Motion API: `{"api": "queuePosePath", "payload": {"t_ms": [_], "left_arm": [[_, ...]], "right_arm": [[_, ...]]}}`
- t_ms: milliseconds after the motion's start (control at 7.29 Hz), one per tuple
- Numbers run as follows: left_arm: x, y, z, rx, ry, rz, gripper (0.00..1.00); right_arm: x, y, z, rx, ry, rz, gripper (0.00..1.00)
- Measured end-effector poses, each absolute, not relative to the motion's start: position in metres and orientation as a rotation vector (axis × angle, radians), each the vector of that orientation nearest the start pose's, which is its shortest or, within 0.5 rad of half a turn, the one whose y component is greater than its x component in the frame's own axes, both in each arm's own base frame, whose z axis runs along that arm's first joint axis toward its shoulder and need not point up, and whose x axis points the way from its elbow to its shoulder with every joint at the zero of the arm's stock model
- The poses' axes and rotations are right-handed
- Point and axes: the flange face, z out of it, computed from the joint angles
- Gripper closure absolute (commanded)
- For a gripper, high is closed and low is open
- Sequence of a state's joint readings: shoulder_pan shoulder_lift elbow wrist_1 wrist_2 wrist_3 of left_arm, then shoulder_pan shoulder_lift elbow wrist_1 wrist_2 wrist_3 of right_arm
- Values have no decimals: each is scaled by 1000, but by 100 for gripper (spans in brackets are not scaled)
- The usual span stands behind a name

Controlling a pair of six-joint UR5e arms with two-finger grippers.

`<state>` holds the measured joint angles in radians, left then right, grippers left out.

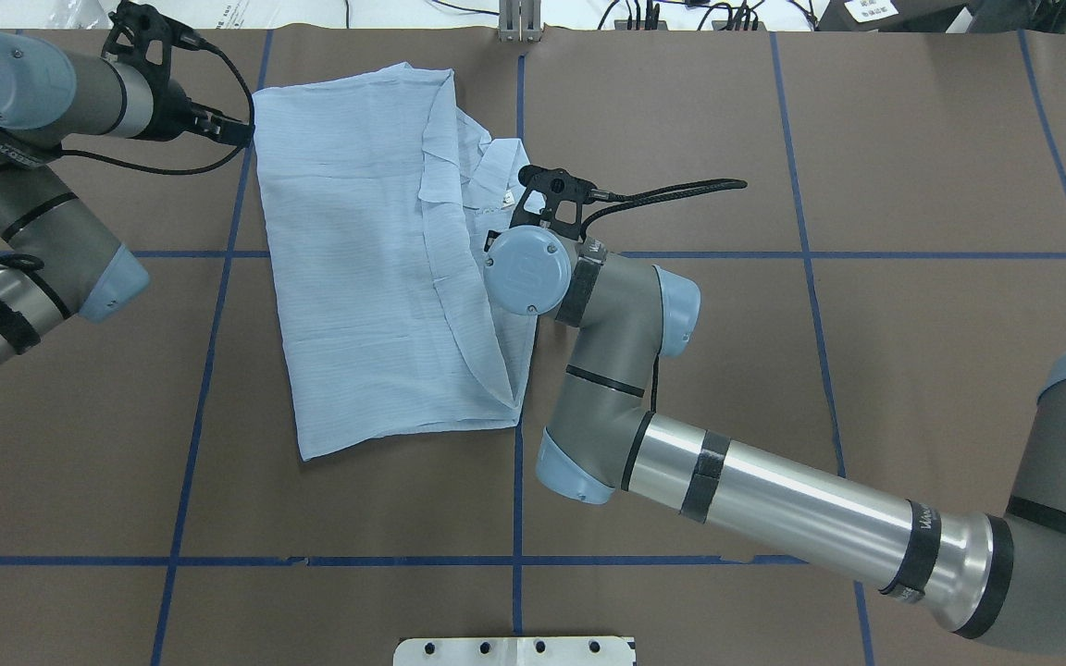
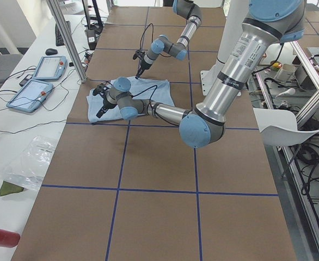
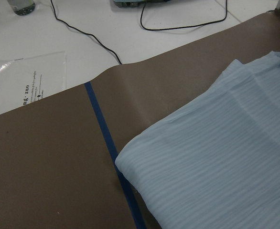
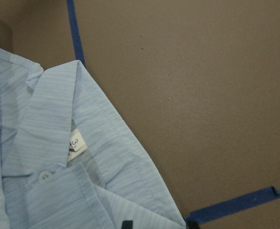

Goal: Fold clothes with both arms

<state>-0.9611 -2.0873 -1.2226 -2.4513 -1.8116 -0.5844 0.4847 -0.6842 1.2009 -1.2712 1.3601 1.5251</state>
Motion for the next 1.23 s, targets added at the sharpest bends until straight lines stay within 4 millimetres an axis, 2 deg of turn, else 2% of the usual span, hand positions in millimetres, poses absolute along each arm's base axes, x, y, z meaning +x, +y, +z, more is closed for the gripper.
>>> {"api": "queuePosePath", "payload": {"t_ms": [137, 274, 960, 1097, 1235], "left_arm": [[328, -661, 429, 740, 767, 149, 0], [328, -661, 429, 741, 768, 149, 0], [327, -658, 434, 737, 766, 149, 0], [327, -658, 435, 736, 766, 149, 0], [326, -658, 436, 735, 765, 148, 0]], "right_arm": [[-645, -514, 233, 409, -738, 499, 84], [-645, -514, 232, 409, -738, 500, 100], [-638, -521, 224, 414, -751, 513, 99], [-634, -524, 220, 416, -763, 520, 46], [-629, -529, 215, 413, -799, 543, 26]]}}
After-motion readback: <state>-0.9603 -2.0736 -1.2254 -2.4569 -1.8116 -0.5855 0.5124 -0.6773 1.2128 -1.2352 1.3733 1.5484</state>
